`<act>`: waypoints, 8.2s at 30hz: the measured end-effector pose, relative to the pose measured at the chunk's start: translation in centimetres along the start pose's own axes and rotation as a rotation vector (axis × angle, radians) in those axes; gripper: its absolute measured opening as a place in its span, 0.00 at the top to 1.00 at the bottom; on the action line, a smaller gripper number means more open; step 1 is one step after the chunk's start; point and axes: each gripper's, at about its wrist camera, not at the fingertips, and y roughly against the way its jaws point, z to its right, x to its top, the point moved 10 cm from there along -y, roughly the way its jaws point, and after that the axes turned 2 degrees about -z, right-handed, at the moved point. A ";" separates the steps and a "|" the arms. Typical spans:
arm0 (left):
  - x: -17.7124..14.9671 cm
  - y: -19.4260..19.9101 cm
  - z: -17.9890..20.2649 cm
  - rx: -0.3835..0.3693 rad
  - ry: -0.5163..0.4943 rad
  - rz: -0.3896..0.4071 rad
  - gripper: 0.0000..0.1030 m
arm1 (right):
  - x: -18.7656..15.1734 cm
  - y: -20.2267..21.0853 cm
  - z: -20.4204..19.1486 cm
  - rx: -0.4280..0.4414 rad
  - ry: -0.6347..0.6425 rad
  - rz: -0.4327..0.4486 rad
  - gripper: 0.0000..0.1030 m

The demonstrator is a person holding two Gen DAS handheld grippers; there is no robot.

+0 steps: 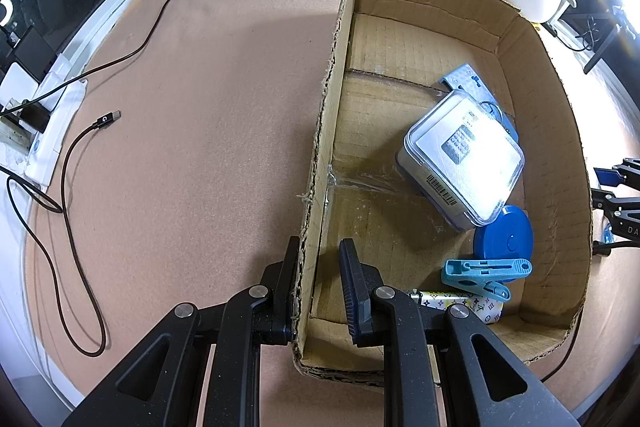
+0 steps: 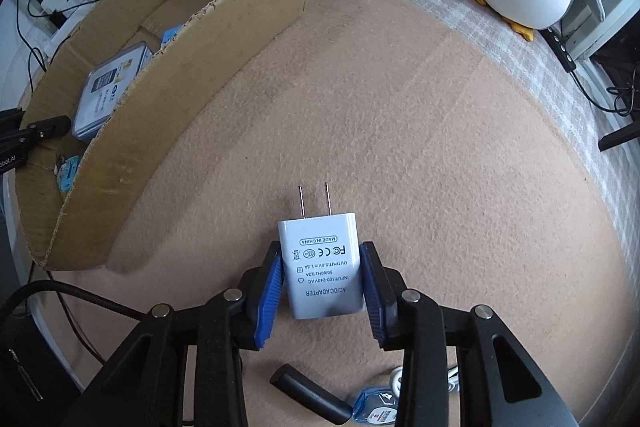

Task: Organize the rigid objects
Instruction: 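Close the right gripper on the white charger adapter, then carry the charger adapter with the right gripper over the box, then lower the charger adapter into the box and open the right gripper, then move the right gripper to the black cylindrical cap, then close the right gripper on the black cap, then carry the black cap into the box and open the right gripper, then move the right gripper to the coiled white USB cable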

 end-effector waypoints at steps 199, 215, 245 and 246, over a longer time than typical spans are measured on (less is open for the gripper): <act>0.2 -0.2 0.3 0.006 -0.004 0.006 0.81 | 9.8 6.6 -8.9 0.167 -0.029 0.280 0.69; 0.2 -0.2 0.4 0.006 -0.007 0.006 0.81 | 1.7 12.2 -0.7 0.173 -0.234 0.330 0.68; 0.3 0.0 0.7 0.007 -0.008 0.006 0.81 | -11.7 3.7 12.0 0.296 -0.766 0.108 0.65; 0.3 0.0 0.8 0.007 -0.007 0.006 0.81 | -11.7 3.5 12.1 0.300 -0.769 0.106 0.65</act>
